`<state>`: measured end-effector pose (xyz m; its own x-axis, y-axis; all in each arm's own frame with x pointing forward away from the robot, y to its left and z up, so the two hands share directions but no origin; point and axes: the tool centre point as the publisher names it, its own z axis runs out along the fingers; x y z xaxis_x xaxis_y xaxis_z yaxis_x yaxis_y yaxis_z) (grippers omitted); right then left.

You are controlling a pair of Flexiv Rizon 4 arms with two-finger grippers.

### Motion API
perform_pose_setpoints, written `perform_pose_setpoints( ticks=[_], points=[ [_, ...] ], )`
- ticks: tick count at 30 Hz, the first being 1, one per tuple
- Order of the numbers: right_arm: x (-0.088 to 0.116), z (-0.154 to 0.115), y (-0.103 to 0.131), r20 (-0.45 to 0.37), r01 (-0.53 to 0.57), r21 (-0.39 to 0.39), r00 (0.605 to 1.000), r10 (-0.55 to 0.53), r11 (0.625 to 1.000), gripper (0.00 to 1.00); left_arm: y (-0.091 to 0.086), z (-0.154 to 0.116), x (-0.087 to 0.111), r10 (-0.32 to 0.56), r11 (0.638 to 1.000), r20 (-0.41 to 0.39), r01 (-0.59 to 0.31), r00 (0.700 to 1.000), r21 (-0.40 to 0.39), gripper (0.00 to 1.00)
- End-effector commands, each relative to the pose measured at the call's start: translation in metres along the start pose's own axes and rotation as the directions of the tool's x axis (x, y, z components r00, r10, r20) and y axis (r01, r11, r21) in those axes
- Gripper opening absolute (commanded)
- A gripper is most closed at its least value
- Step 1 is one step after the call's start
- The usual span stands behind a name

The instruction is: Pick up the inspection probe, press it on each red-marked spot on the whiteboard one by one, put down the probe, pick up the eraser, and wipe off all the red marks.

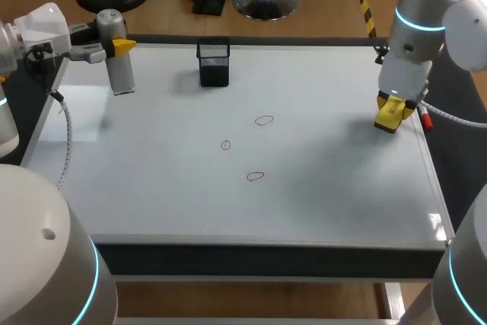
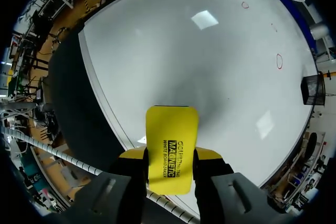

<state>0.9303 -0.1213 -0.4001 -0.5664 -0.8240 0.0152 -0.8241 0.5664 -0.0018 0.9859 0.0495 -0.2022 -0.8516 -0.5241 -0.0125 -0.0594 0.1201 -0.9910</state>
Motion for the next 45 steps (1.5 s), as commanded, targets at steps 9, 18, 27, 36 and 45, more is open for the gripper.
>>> perform_pose_setpoints(
  ticks=[9,18,27,36,45],
  points=[
    [0.001,-0.001,-0.001,-0.001,0.002,0.002,1.0,-0.002,1.0,0.0,0.0,0.0,0.001,0.002,1.0,0.005,-0.002,1.0,0.003,0.0],
    [0.001,-0.001,-0.001,-0.001,0.002,0.002,1.0,-0.002,1.0,0.0,-0.009,0.01,0.049,0.036,0.999,-0.046,-0.037,0.998,-0.01,0.0],
    [0.001,-0.001,-0.001,-0.001,0.002,0.002,1.0,-0.002,1.0,0.0,-0.006,0.028,0.093,0.021,1.0,-0.097,-0.019,0.995,0.018,0.0],
    [0.001,-0.001,-0.001,-0.001,0.002,0.002,1.0,-0.002,1.0,0.0,0.005,0.054,0.143,-0.012,1.0,-0.212,0.016,0.977,0.018,0.0],
    [0.001,-0.001,-0.001,-0.001,0.002,0.002,1.0,-0.002,1.0,0.0,0.017,0.086,0.185,-0.002,1.0,-0.317,0.005,0.948,0.01,0.0]
  ],
)
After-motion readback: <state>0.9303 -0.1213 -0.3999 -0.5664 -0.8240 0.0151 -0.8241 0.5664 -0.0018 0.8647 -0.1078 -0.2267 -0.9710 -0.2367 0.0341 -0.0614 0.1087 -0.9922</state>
